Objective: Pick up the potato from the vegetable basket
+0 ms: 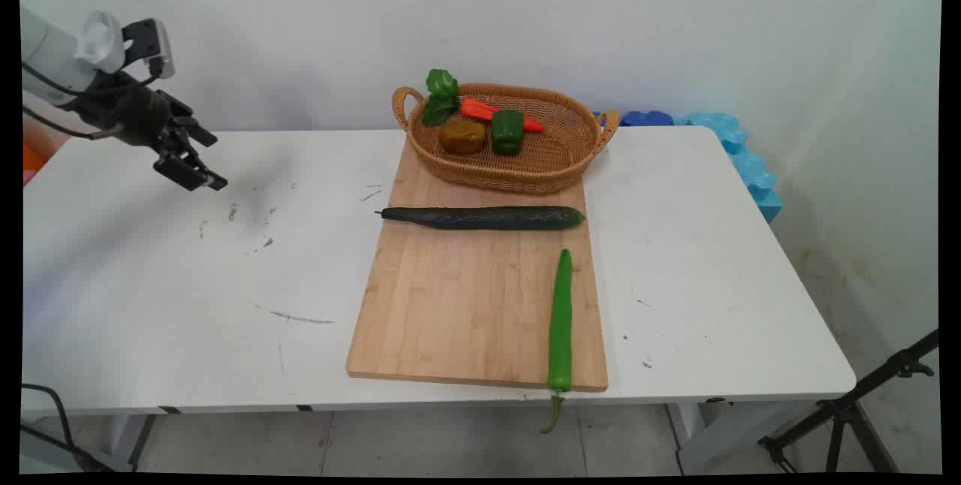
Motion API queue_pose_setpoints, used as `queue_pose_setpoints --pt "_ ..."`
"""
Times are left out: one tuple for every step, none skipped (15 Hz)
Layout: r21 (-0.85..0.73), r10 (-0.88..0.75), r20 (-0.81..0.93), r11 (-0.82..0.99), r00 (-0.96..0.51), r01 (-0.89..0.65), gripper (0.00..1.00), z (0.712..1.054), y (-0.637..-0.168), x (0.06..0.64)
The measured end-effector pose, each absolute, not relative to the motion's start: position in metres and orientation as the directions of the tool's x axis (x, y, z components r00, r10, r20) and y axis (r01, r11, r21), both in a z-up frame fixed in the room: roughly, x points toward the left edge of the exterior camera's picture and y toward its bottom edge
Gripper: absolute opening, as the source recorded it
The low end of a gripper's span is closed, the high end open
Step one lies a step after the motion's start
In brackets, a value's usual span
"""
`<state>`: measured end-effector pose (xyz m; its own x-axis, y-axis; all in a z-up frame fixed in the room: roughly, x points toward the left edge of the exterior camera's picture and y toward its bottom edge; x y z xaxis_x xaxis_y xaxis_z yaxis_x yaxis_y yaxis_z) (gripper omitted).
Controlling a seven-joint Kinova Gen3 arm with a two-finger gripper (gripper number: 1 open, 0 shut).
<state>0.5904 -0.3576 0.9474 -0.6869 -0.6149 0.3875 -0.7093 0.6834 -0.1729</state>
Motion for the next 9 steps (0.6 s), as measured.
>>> queue_pose_setpoints --pt "-0.174 -0.609 0.383 0.691 -0.695 -0.702 1.0 0.948 -0.362 0.585" --pt "-0.176 -0.603 0.378 0.698 -0.703 -0.694 1.0 0.948 -0.367 0.579" --pt "-0.179 -0.595 0.374 0.706 -0.711 -0.685 1.0 0.948 -0.371 0.574" --pt "-0.182 -0.585 0.37 0.717 -0.722 -0.673 1.0 0.948 -0.377 0.567" --pt "-0.185 -0.572 0.366 0.728 -0.734 -0.66 1.0 0.948 -0.383 0.559" --pt "-0.189 -0.56 0.364 0.738 -0.744 -0.648 1.0 0.948 -0.389 0.551" --pt "-0.194 -0.545 0.362 0.75 -0.756 -0.633 1.0 0.947 -0.396 0.543" --pt "-0.197 -0.535 0.363 0.757 -0.763 -0.624 1.0 0.947 -0.4 0.538" --pt "-0.202 -0.52 0.363 0.767 -0.773 -0.61 1.0 0.946 -0.407 0.53"
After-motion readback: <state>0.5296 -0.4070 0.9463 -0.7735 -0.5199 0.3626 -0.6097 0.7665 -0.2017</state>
